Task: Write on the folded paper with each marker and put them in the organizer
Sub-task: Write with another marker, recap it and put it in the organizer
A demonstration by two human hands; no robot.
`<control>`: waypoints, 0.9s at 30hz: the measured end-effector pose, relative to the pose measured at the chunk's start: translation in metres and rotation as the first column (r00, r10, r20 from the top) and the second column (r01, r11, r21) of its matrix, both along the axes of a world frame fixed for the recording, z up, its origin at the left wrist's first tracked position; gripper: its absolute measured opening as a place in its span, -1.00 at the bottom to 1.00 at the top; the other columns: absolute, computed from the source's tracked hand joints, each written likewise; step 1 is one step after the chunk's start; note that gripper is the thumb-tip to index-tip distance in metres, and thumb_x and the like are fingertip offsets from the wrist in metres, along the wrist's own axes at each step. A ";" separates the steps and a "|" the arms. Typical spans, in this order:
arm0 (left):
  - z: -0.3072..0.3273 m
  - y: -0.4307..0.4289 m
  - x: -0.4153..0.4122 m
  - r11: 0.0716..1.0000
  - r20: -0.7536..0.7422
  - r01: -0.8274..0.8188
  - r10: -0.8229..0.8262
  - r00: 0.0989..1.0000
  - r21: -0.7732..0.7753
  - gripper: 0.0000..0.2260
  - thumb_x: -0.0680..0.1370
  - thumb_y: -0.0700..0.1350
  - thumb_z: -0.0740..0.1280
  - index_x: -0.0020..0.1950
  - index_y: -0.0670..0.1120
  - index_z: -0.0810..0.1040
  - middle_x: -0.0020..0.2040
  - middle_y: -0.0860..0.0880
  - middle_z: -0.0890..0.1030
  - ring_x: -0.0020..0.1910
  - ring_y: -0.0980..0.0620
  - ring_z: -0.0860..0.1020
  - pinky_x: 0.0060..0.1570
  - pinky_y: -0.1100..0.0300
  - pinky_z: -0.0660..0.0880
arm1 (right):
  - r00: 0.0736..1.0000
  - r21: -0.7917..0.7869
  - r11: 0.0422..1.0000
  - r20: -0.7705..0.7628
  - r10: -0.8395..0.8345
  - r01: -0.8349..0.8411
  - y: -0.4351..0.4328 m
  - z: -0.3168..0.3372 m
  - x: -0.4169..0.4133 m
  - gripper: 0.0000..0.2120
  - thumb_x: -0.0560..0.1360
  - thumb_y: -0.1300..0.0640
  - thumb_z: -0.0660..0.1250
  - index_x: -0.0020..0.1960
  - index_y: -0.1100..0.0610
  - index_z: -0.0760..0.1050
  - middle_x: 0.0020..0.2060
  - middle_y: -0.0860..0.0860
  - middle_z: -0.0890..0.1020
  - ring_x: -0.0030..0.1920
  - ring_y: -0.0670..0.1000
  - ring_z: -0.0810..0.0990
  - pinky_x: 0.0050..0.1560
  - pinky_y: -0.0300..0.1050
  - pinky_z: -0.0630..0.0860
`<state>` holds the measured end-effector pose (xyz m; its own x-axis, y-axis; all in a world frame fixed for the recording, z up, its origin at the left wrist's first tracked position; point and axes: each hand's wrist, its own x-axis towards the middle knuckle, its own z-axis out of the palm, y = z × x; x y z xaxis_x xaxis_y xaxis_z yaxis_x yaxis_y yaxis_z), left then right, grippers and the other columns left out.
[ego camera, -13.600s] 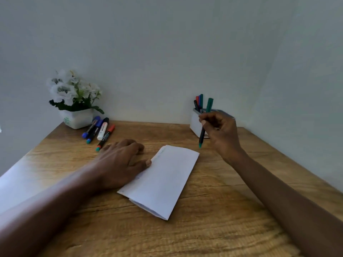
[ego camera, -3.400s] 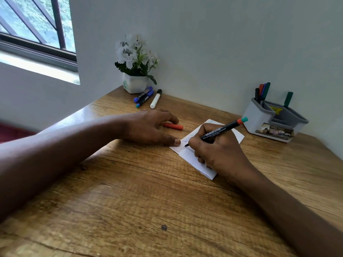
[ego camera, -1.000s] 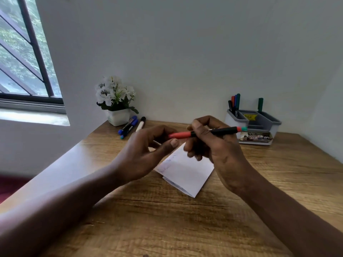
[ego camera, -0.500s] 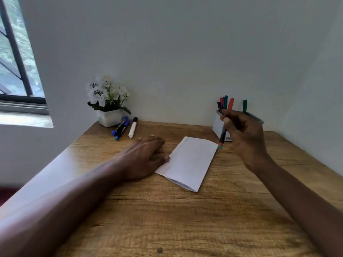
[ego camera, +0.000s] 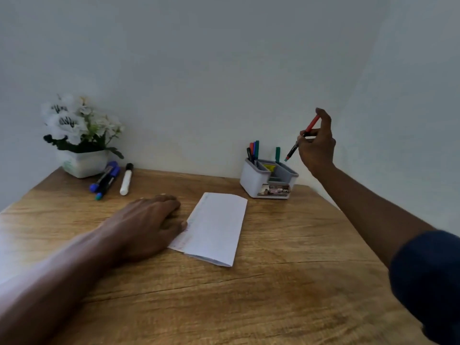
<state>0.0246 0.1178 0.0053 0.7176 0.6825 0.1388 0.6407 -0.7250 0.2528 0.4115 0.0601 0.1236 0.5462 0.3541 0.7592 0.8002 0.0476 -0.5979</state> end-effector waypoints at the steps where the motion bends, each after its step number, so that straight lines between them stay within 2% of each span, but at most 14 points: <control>1: 0.000 0.000 0.000 1.000 -0.001 0.002 -0.002 1.000 -0.003 -0.41 0.61 0.31 0.14 0.59 0.11 0.22 0.61 0.10 0.23 0.52 0.09 0.28 0.48 0.09 0.25 | 0.999 -0.016 1.000 0.027 -0.019 0.020 0.003 0.002 0.004 -0.32 0.53 0.34 0.37 0.51 -0.13 0.25 -0.05 0.05 0.65 -0.18 -0.10 0.65 -0.14 -0.25 0.61; 3: 0.000 0.001 0.000 1.000 0.006 0.009 -0.009 1.000 -0.005 -0.42 0.61 0.32 0.14 0.58 0.11 0.24 0.59 0.11 0.26 0.49 0.09 0.33 0.45 0.10 0.30 | 0.996 -0.043 0.998 0.077 -0.047 0.050 0.011 0.005 0.010 -0.34 0.53 0.36 0.35 0.49 -0.12 0.26 -0.04 0.08 0.65 -0.13 0.02 0.66 -0.09 -0.14 0.61; 7: 0.002 0.002 0.001 1.000 0.001 0.012 -0.012 1.000 -0.008 -0.43 0.60 0.32 0.15 0.56 0.12 0.25 0.58 0.12 0.28 0.45 0.10 0.37 0.40 0.12 0.34 | 0.982 -0.166 0.978 0.164 -0.098 0.125 0.021 -0.004 0.017 -0.35 0.50 0.40 0.36 0.47 -0.03 0.30 0.02 0.16 0.66 -0.03 0.15 0.66 -0.02 -0.05 0.58; 12: 0.003 0.002 0.002 1.000 0.029 0.010 -0.010 1.000 -0.016 -0.44 0.60 0.32 0.17 0.54 0.14 0.27 0.54 0.14 0.32 0.39 0.11 0.41 0.35 0.13 0.39 | 0.969 -0.343 0.927 0.236 -0.069 0.150 0.023 -0.031 0.027 -0.39 0.47 0.29 0.47 0.44 0.00 0.37 -0.01 0.16 0.71 -0.01 0.15 0.68 -0.05 -0.15 0.45; 15: 0.003 0.002 0.002 0.999 0.025 0.013 -0.012 1.000 -0.030 -0.45 0.59 0.32 0.18 0.53 0.14 0.28 0.53 0.14 0.33 0.38 0.11 0.42 0.33 0.12 0.40 | 0.963 -0.432 0.883 0.259 -0.072 0.182 0.027 -0.041 0.032 -0.41 0.48 0.20 0.47 0.46 -0.01 0.41 -0.03 0.12 0.75 0.02 0.15 0.70 -0.01 -0.10 0.52; 18: 0.004 0.002 0.002 1.000 0.022 0.010 -0.009 1.000 -0.029 -0.46 0.59 0.31 0.18 0.53 0.14 0.28 0.53 0.15 0.33 0.37 0.11 0.42 0.32 0.12 0.42 | 0.970 -0.523 0.835 0.239 -0.047 0.170 0.031 -0.043 0.035 -0.38 0.53 0.21 0.38 0.56 0.01 0.32 0.17 0.18 0.70 0.16 0.20 0.66 0.19 0.04 0.58; 22: 0.006 0.000 0.003 0.999 0.015 0.013 -0.012 1.000 -0.035 -0.46 0.60 0.31 0.18 0.53 0.15 0.28 0.53 0.15 0.32 0.38 0.11 0.41 0.36 0.09 0.40 | 0.975 -0.629 0.762 0.224 -0.009 0.152 0.040 -0.035 0.035 -0.29 0.52 0.28 0.31 0.62 0.00 0.21 0.44 0.16 0.50 0.35 0.22 0.53 0.31 0.07 0.51; 25: 0.007 -0.001 0.002 0.999 0.004 0.007 -0.007 1.000 -0.040 -0.46 0.60 0.31 0.18 0.54 0.15 0.26 0.54 0.14 0.30 0.40 0.10 0.40 0.38 0.07 0.38 | 0.970 -0.653 0.729 0.237 -0.059 0.204 0.044 -0.028 0.035 -0.24 0.49 0.21 0.39 0.62 -0.02 0.18 0.49 0.13 0.44 0.40 0.22 0.47 0.33 0.09 0.49; 27: 0.007 -0.001 0.003 0.999 0.003 0.007 -0.007 1.000 -0.050 -0.46 0.60 0.30 0.18 0.54 0.15 0.26 0.55 0.14 0.30 0.41 0.09 0.40 0.39 0.06 0.38 | 0.968 -0.631 0.741 0.228 -0.106 0.229 0.043 -0.029 0.033 -0.24 0.48 0.18 0.41 0.61 0.00 0.19 0.43 0.16 0.51 0.36 0.23 0.51 0.27 0.10 0.52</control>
